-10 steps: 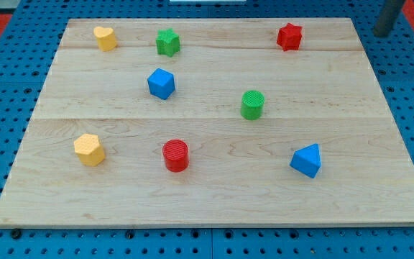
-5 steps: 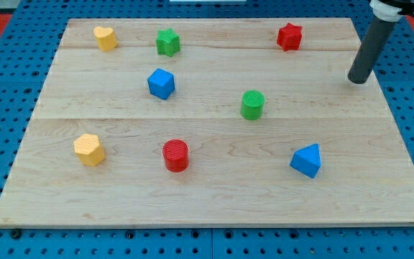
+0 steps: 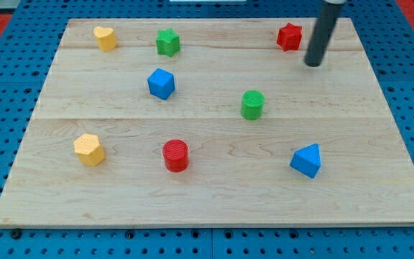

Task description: Move the red star bit a left

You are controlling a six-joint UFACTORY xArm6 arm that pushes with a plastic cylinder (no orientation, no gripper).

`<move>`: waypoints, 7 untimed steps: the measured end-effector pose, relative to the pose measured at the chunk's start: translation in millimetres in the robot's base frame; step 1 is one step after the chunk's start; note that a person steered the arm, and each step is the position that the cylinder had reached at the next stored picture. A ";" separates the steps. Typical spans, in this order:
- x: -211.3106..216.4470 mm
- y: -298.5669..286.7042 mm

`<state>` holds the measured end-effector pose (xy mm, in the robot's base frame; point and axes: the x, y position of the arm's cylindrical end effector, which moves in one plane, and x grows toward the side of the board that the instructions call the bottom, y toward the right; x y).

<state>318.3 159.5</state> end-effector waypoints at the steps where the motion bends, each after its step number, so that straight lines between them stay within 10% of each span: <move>1: -1.0 -16.1; 7: -31.3 59.1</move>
<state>287.0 218.5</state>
